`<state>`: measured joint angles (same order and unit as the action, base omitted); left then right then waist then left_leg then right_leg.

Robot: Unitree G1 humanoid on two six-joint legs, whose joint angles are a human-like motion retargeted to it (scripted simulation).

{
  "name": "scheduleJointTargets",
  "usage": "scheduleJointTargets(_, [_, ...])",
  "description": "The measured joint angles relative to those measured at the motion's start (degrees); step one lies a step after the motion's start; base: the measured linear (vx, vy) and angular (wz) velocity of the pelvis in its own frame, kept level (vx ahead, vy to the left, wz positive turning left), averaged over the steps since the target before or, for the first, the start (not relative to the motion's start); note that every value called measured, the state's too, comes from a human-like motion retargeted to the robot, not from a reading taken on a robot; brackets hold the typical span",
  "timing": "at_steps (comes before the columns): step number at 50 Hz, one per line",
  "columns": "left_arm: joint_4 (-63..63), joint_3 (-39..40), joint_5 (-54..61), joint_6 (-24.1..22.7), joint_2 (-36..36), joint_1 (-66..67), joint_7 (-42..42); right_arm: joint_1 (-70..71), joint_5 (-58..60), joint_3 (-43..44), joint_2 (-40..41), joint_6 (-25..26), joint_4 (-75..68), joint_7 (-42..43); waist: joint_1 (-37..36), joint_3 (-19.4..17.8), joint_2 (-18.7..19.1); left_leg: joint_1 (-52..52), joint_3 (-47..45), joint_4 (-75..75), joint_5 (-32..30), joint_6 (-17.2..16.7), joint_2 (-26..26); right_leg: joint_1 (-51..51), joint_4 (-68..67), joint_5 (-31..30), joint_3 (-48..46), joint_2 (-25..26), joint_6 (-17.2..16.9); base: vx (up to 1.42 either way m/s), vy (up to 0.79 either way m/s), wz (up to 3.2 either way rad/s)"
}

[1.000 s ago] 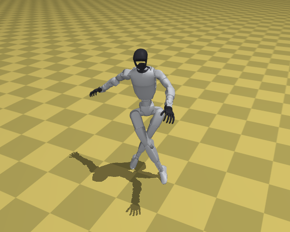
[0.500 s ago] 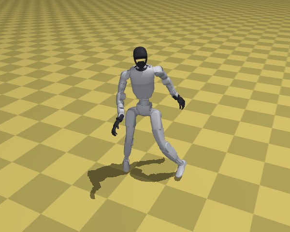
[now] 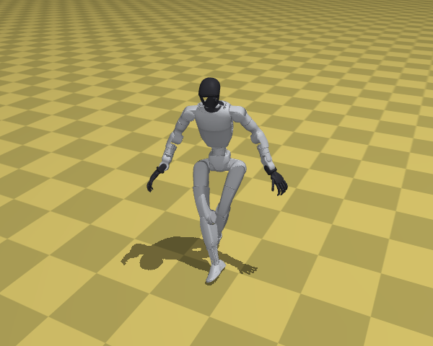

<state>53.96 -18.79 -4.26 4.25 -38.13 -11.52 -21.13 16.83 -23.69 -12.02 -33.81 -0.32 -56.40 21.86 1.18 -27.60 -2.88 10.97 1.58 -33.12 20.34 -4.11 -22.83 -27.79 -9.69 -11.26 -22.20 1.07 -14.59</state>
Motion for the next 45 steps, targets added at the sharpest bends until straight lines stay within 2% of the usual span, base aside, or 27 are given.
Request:
scheduleJointTargets(2, [-4.5, -3.2, 1.6, -0.9, -5.7, -6.8, -3.6, -6.3, -2.7, 5.5, -3.8, -0.9, -2.2, 0.7, 5.3, 2.2, 0.6, -2.5, 3.5, 5.0, -2.5, -4.1, -1.5, 1.9, 2.4, -2.6, -3.9, 6.2, -0.4, 0.32, 0.42, 1.71])
scheduleJointTargets(5, [-9.7, -6.9, 5.7, -2.0, -7.7, -17.5, -4.3, -18.4, -7.0, 18.9, -9.7, -2.1, -6.4, 1.1, 12.6, 6.8, 5.5, -9.1, 10.5, 19.2, -12.5, -10.2, -3.2, 4.4, 1.1, -4.9, -9.2, 10.6, -0.4, 0.46, 0.71, 1.64])
scheduleJointTargets(7, [-12.8, -9.3, 8.2, -2.9, -6.1, -24.3, -3.7, -28.9, -7.8, 27.9, -11.9, -1.4, -9.0, 0.9, 16.6, 8.9, 9.5, -13.8, 9.3, 25.3, -19.5, -10.9, -4.0, 7.3, -1.1, -3.0, -4.6, 11.6, -0.4, 0.64, 1.18, 1.98])
scheduleJointTargets(8, [-14.5, -10.6, 9.2, -3.3, -4.8, -28.1, -4.1, -34.2, -8.0, 32.2, -12.0, -0.8, -9.9, 0.8, 19.4, 9.2, 10.8, -15.3, 6.2, 25.4, -22.6, -10.9, -4.8, 9.1, -1.2, -1.2, -1.1, 11.1, -0.4, 0.61, 1.21, 2.93])
scheduleJointTargets(10, [-18.5, -14.3, 10.1, -4.2, -2.0, -36.2, -6.4, -47.2, -9.8, 40.7, -7.8, 0.0, -9.7, -0.3, 23.3, 12.1, 11.5, -9.9, -9.4, 14.3, -26.5, -10.9, -5.0, 11.2, 2.0, 0.5, 4.0, 6.7, -0.4, 0.57, 1.02, 4.11])
scheduleJointTargets(12, [-23.2, -16.3, 8.9, -5.6, 1.7, -41.8, -9.0, -54.2, -14.7, 44.0, -1.5, -1.2, -9.6, -0.8, 30.4, 13.3, 11.1, -5.1, -23.8, -9.3, -24.1, -9.9, 4.3, 15.2, 2.4, 5.7, -0.8, -1.9, 0.7, 0.75, 0.55, 4.27])
scheduleJointTargets(13, [-25.4, -16.2, 8.4, -6.5, 2.7, -42.7, -10.0, -55.7, -17.1, 43.6, 0.8, -2.2, -10.2, -0.9, 30.4, 12.7, 11.4, -3.6, -30.6, -21.3, -20.4, -7.0, 11.9, 16.2, 0.4, 9.0, -1.8, -2.7, 4.1, 0.78, 0.38, 1.68])
scheduleJointTargets(15, [-29.1, -15.3, 7.7, -8.1, 4.0, -41.5, -10.5, -54.7, -19.5, 41.7, 3.7, -3.0, -12.0, -0.6, 29.2, 11.1, 12.4, 0.3, -35.6, -39.6, -14.9, -1.4, 24.0, 15.5, -6.9, 15.5, -1.5, -3.5, 9.5, 0.68, 0.42, -0.32])
scheduleJointTargets(17, [-31.3, -13.5, 6.3, -9.1, 4.5, -34.1, -8.2, -49.6, -18.1, 39.3, 5.5, -1.9, -13.8, 0.6, 26.5, 10.3, 11.6, 5.1, -31.8, -48.5, -13.2, -0.8, 28.7, 14.2, -14.7, 19.9, 2.4, -4.2, 9.4, 0.63, 0.47, -1.52])
scheduleJointTargets(20, [-30.6, -8.6, 2.6, -8.9, 6.3, -16.7, -3.0, -39.4, -13.9, 35.2, 8.2, -0.1, -13.6, 2.5, 21.5, 10.2, 8.2, 9.7, -22.7, -50.5, -12.1, -4.0, 29.0, 15.1, -19.4, 22.5, 10.7, -5.5, 5.7, 0.59, 0.49, -2.24])
scheduleJointTargets(22, [-26.8, -2.7, 0.4, -8.1, 10.0, -3.9, -0.8, -30.6, -10.6, 29.2, 9.8, 0.1, -12.5, 2.4, 17.5, 10.0, 6.8, 11.2, -15.6, -47.0, -11.5, -4.8, 28.4, 16.1, -18.8, 22.5, 17.2, -5.3, 4.6, 0.47, 0.53, -2.66])
scheduleJointTargets(25, [-16.8, 5.1, 3.5, -5.7, 18.1, 12.0, -0.6, -17.6, -2.0, 16.8, 12.5, 0.3, -9.5, 1.8, 10.8, 10.0, 6.1, 12.0, -3.4, -38.7, -11.3, -3.9, 27.7, 16.7, -17.1, 21.8, 27.0, -4.7, 4.1, 0.34, 0.6, -2.75])
scheduleJointTargets(29, [0.4, 10.9, 13.0, -0.6, 25.7, 24.2, 2.5, -0.3, 18.1, -1.8, 14.7, 4.0, -4.0, 0.0, -1.1, 9.5, 7.3, 9.7, 12.3, -27.2, -10.4, -1.1, 28.4, 14.6, -17.7, 22.7, 39.7, -3.1, 4.4, 0.18, 0.72, -2.85])
scheduleJointTargets(30, [4.6, 11.6, 12.6, 0.2, 26.4, 26.5, 4.3, 3.4, 23.5, -5.9, 14.9, 4.6, -2.0, -0.8, -4.5, 9.4, 7.7, 8.5, 15.3, -24.3, -9.7, -0.6, 29.1, 14.1, -17.9, 23.1, 42.6, -2.7, 4.4, 0.12, 0.79, -2.65])
scheduleJointTargets(32, [9.4, 10.5, 6.3, -1.0, 24.8, 31.9, 8.5, 8.7, 29.5, -12.6, 13.9, 3.8, 4.2, 0.5, -10.8, 9.7, 8.2, 5.0, 17.8, -16.8, -9.3, 0.4, 32.0, 14.6, -15.8, 23.2, 47.4, -3.0, 4.6, 0.11, 0.84, -2.24])
scheduleJointTargets(34, [8.1, 7.8, -1.7, -3.4, 20.5, 39.4, 14.0, 10.6, 31.0, -16.6, 12.0, 2.1, 11.6, 2.1, -15.8, 10.7, 8.1, 0.4, 16.8, -7.2, -11.0, 0.8, 34.7, 16.6, -11.4, 21.3, 50.3, -5.2, 4.8, 0.08, 0.91, -1.37])
scheduleJointTargets(35, [4.0, 5.2, -3.0, -4.1, 16.9, 44.4, 17.9, 11.0, 29.5, -18.0, 11.1, 1.1, 14.9, 2.7, -17.7, 11.4, 7.7, -2.0, 15.8, -2.2, -12.2, 0.8, 35.5, 17.7, -9.1, 19.8, 50.9, -7.0, 4.7, 0.05, 0.99, -0.56])
scheduleJointTargets(37, [2.2, 6.7, -5.0, -5.1, 14.4, 51.7, 21.1, 9.4, 28.5, -17.8, 9.7, 0.3, 18.4, 2.3, -19.2, 13.6, 7.1, -5.9, 12.8, 3.9, -11.7, 0.4, 35.1, 17.7, -9.2, 15.7, 48.1, -10.5, 4.7, 0.01, 1.07, -0.07])
scheduleJointTargets(40, [4.1, 13.7, -1.3, -3.6, 16.3, 59.1, 25.3, 7.6, 27.3, -16.5, 8.1, 1.2, 18.7, -2.6, -20.6, 16.9, 7.9, -9.6, 4.7, 7.7, -6.3, 0.4, 34.6, 10.7, -20.0, 9.2, 36.8, -14.3, 6.4, -0.1, 1.15, -0.33])
scheduleJointTargets(42, [12.5, 19.3, -1.3, -2.7, 20.3, 57.5, 23.8, 8.1, 28.9, -16.3, 6.8, 2.0, 17.6, -5.2, -22.8, 18.2, 8.6, -10.2, -0.1, 7.6, -0.6, 0.7, 32.7, 1.4, -29.8, 10.6, 27.6, -16.9, 8.4, -0.26, 1.1, -1.33])
scheduleJointTargets(45, [20.0, 20.7, -1.3, -0.1, 23.1, 50.7, 19.1, 12.1, 31.0, -17.5, 5.4, 4.4, 14.1, -5.8, -27.0, 15.7, 7.6, -7.0, -6.2, 0.8, 6.4, 2.2, 26.9, -9.5, -35.1, 15.5, 18.3, -17.7, 9.1, -0.4, 0.98, -1.74])
